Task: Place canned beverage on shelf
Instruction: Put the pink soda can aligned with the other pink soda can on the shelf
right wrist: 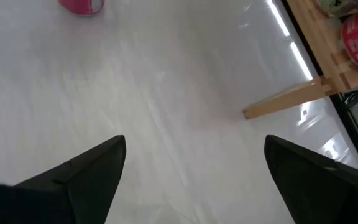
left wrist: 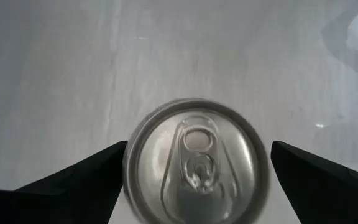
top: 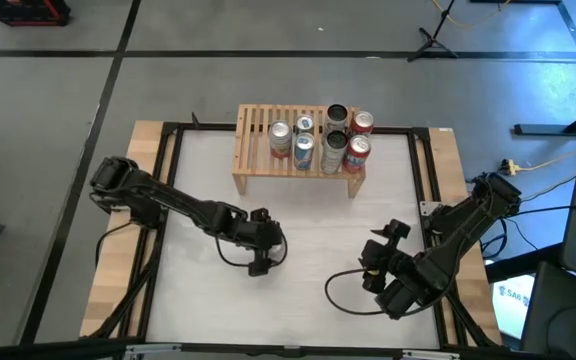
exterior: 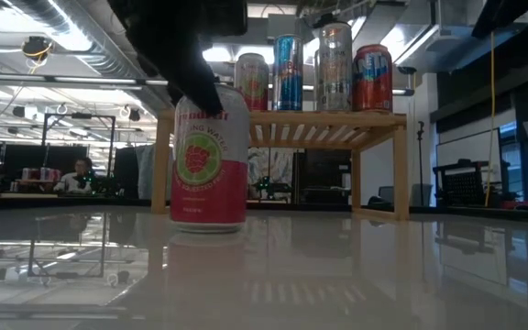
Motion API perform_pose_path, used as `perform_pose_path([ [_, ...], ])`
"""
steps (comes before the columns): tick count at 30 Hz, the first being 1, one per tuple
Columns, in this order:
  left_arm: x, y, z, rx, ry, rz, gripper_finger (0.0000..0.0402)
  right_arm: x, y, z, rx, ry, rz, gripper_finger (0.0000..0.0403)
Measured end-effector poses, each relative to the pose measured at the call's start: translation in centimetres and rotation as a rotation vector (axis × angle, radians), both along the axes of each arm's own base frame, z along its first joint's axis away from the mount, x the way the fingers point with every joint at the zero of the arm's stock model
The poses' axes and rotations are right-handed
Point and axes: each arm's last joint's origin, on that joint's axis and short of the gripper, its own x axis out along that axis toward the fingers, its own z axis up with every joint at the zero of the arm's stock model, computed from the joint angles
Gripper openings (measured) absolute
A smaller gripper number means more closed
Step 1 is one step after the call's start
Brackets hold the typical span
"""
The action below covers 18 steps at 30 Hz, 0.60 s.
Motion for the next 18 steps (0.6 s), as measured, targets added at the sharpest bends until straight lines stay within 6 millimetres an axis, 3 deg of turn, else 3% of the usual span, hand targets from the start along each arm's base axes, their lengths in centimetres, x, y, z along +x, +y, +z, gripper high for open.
perform_pose_path([
  [5,0.40,0.21,-0.30,-0.026,-0.011,0.056,0.0379,0.01,-0.01,0.01,-0.004,-0.002,0.002,0.0372],
  [14,0.54,0.55,-0.23,-0.055,-0.016,0.083,0.0269,0.00,-0.01,0.01,-0.010,0.006,0.014,0.0372],
  [18,0.34,0.66,0.12,-0.083,-0.015,0.110,0.0267,-0.14,-0.15,0.04,-0.037,0.035,0.042,0.0372],
])
